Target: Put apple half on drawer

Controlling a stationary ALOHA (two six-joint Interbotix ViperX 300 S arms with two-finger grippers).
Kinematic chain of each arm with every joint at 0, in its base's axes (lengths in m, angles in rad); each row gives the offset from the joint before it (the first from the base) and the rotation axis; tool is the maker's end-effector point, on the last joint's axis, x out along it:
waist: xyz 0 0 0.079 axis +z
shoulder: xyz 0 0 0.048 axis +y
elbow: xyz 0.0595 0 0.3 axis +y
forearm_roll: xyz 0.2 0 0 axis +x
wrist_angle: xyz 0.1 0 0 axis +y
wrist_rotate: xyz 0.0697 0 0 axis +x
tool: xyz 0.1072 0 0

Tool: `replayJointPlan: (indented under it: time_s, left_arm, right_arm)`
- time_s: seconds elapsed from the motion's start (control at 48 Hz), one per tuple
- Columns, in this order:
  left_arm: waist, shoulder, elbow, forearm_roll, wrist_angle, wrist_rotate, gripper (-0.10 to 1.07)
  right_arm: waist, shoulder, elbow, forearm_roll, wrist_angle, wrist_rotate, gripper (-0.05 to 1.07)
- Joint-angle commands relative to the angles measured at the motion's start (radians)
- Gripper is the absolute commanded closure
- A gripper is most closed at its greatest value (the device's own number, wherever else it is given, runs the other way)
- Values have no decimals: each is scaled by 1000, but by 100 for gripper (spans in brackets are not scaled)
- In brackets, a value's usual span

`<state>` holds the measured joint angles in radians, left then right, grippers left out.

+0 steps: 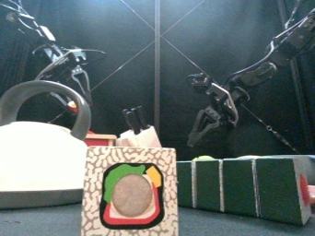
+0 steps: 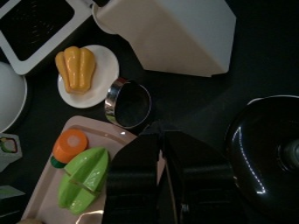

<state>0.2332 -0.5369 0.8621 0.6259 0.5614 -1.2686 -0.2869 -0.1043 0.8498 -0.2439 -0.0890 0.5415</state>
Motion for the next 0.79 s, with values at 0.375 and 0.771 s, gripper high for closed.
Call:
replayJointPlan:
  time_s: [0.375, 0.771]
  left_arm:
    - [97, 184, -72, 101, -87, 5, 19]
    - [107, 189, -43, 110, -121, 6, 19]
  right_arm:
    - [-3, -5, -23, -3, -3, -6, 66]
    - [-5, -5, -25, -20, -3, 0, 66]
